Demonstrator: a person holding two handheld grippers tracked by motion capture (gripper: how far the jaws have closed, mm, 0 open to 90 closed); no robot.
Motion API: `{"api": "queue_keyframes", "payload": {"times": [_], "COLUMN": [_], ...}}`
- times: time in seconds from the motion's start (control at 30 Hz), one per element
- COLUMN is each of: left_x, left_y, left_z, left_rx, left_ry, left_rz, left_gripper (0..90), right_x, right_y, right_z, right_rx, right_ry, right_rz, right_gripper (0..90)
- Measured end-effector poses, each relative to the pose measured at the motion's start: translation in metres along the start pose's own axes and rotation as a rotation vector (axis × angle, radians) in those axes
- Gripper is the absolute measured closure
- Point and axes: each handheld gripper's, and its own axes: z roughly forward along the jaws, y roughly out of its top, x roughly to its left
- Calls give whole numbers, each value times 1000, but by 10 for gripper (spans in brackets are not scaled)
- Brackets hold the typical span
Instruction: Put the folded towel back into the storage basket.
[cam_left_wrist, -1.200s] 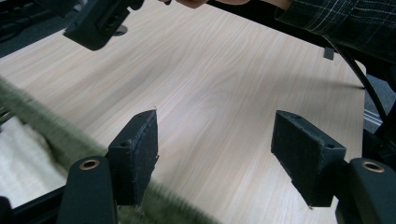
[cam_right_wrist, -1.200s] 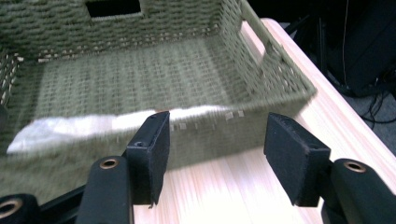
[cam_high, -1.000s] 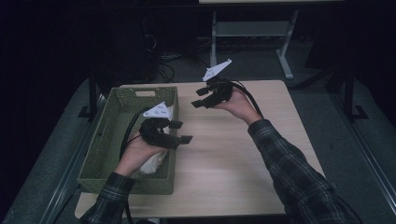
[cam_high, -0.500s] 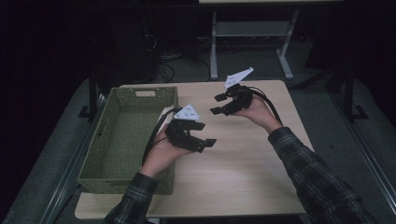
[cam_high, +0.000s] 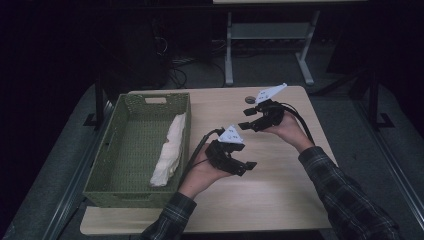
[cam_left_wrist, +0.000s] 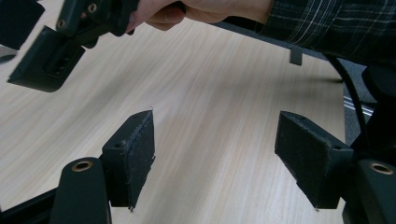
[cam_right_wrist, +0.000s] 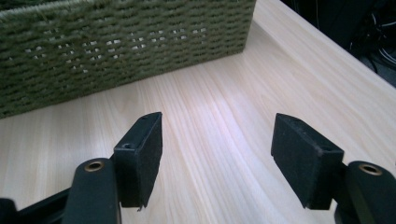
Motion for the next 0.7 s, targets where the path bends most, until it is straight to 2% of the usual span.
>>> {"api": "queue_keyframes", "payload": {"times": [0.2, 0.33, 0.5, 0.6, 0.7], "left_x": [-2, -2, -2, -1, 1], "left_y": [-13, -24, -35, -41, -47], "left_z": [19, 33, 48, 52, 56], "left_rx": [-7, 11, 35, 36, 56], "left_ry": [-34, -45, -39, -48, -47], "left_rz": [12, 15, 29, 10, 17], "left_gripper": [268, 255, 233, 217, 207], "right_x": [-3, -3, -3, -4, -3], "right_y": [-15, -30, -50, -59, -67], "right_z": [0, 2, 7, 9, 10], "right_rx": [-5, -1, 25, 29, 32], "right_ry": [-14, -29, -39, -44, -50], "right_rz": [23, 30, 50, 60, 73], "right_gripper": [303, 287, 281, 278, 266]}}
